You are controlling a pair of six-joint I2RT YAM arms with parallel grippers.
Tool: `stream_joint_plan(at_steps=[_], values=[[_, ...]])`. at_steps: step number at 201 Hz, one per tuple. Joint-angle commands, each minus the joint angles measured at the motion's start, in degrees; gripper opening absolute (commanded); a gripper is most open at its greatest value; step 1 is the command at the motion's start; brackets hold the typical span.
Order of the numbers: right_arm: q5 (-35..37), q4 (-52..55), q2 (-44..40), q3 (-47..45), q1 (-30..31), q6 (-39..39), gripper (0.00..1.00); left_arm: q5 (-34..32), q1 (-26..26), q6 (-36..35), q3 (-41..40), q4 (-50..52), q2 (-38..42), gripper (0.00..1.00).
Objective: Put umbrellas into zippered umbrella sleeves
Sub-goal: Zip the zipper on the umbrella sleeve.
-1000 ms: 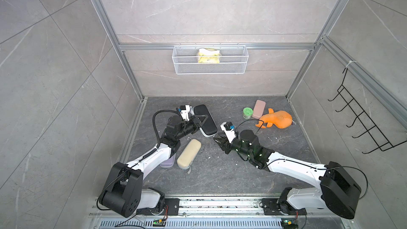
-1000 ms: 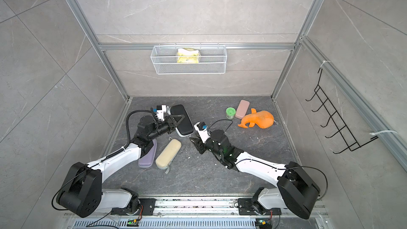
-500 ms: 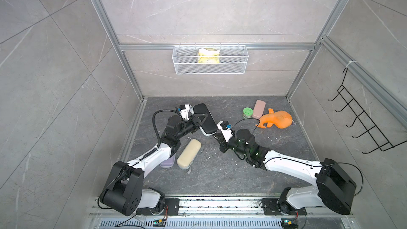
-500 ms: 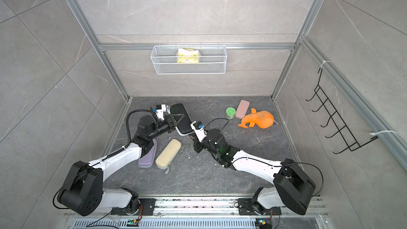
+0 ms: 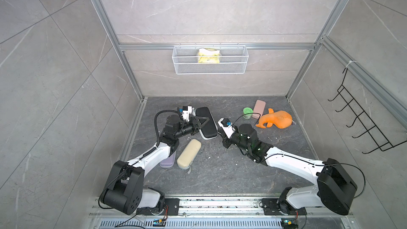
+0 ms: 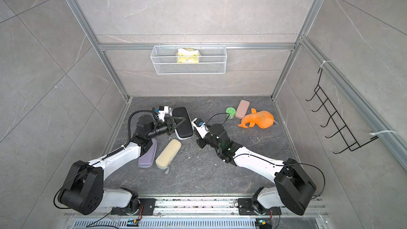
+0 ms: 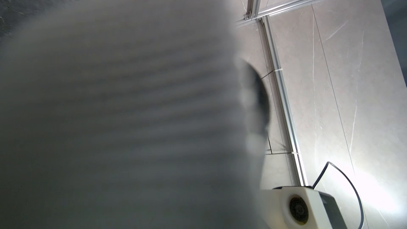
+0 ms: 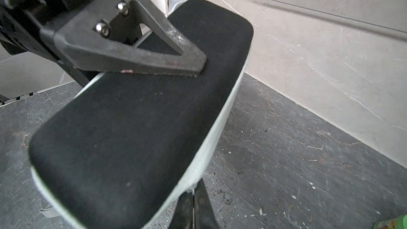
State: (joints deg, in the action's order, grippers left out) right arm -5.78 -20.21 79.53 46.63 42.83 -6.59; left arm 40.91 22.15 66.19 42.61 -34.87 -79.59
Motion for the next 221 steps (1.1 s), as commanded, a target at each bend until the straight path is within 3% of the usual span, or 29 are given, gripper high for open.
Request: stream_joint_plan(at_steps=[1, 28, 61, 127, 221], values=[[-0.9, -0.6, -0.3, 3.8, -1.1, -1.7, 0.0, 10.9, 1.1, -1.0, 2.2, -2.8, -1.5, 0.35], [-1.1, 0.9, -1.9, 3.4, -0.9, -2.2, 0.0, 11.5, 1.1, -2.0, 2.6, -2.8, -2.6, 0.52], [-1.5, 2.0, -2.2, 3.4, -0.9, -2.3, 0.0, 12.7, 1.2, -2.5, 3.2, -2.9, -3.5, 0.56], [0.6, 2.5, 1.8, 9.1, -1.1, -6.3, 0.0, 17.7, 2.6, -4.3, 2.2, -3.1, -3.9, 0.37], [-1.6, 3.5, 12.6, 25.4, -6.7, -8.0, 0.0, 19.9, 7.3, -5.9, 3.9, -2.9, -7.6, 0.31]])
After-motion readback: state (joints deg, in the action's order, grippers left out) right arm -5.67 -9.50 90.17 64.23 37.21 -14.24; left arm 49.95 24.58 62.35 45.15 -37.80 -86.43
